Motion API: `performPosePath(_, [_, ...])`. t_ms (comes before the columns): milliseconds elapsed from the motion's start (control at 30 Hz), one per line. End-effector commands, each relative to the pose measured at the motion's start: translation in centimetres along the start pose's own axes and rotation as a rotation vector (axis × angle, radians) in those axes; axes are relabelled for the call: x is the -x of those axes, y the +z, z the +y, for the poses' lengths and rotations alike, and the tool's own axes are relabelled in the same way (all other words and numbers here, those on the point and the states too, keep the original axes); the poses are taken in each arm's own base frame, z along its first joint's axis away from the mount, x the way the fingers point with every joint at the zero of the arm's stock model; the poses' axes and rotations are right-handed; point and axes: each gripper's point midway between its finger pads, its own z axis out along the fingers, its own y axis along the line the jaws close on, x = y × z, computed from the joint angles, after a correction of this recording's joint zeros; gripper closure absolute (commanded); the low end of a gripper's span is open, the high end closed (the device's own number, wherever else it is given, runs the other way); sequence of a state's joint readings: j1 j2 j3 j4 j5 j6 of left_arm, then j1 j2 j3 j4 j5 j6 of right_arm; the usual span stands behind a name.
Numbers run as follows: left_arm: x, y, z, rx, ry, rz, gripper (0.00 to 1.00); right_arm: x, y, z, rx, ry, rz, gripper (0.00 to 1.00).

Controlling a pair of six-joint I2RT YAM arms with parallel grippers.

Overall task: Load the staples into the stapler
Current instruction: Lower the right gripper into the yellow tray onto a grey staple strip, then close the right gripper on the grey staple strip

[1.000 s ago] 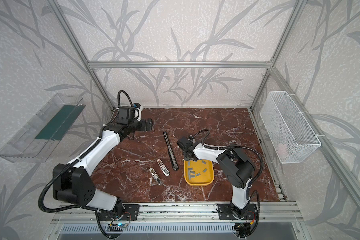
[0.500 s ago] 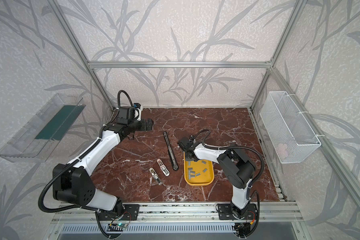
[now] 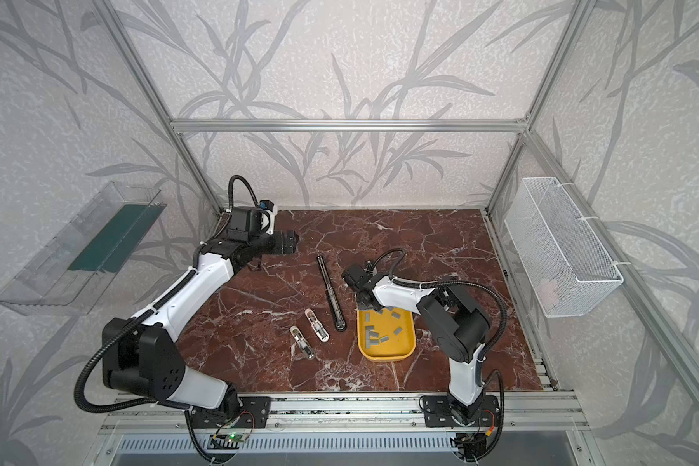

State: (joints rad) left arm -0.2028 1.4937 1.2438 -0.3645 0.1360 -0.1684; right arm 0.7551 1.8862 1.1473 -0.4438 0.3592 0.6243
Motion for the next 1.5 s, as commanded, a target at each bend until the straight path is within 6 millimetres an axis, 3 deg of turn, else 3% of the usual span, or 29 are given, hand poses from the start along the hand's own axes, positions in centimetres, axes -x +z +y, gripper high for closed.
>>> performPosePath(0, [0.5,-0.8,-0.5,-0.017,0.000,-0.027,0.01,-2.8,1.5,-1.2,-0.057,-0.049,0.103,0.76])
performPosePath(200, [0.5,-0.9,-0.8,-0.033,-0.025,-0.025,0.01,-2.9,1.6,-1.1,-0.048,-0.046,0.109,0.81])
performPosePath(367, [0.7,-1.7,-1.2,-0.071,-0.179,-0.024,0.01,-2.7,1.2,-1.1,-0.039,-0.042,0.096,0.87])
performPosePath(633, [-0.4,-6.1,-0.2,-0.026,-0.254,-0.083,0.01,-1.6,-1.1,-1.3,0.004,-0.031,0.027,0.88])
performPosePath(800, [-0.6,-9.0,-0.2,-0.022,-0.103,-0.151,0.01,-0.6,-4.2,-1.9,0.047,-0.015,-0.057,0.88])
performPosePath(967, [-4.4,-12.9,0.8,0.050,-0.099,-0.009,0.01,0.3,-7.8,-2.1,0.128,-0.006,-0.173,0.88])
performPosePath(1133, [-12.7,-15.7,0.3,-0.019,-0.159,0.112,0.01,0.8,-11.0,-1.6,0.211,-0.012,-0.297,0.88])
performPosePath(1233, [-13.9,-15.6,-0.2,-0.098,-0.156,-0.038,0.01,0.8,-12.6,-0.5,0.262,-0.050,-0.365,0.88])
performPosePath(1333, [-13.5,-17.4,-1.2,-0.179,-0.169,-0.144,0.01,0.4,-14.5,1.7,0.335,-0.115,-0.424,0.88])
performPosePath(1467, [-15.0,-17.3,-1.1,-0.176,-0.181,-0.106,0.01,-1.5,-16.8,5.6,0.411,-0.233,-0.491,0.89])
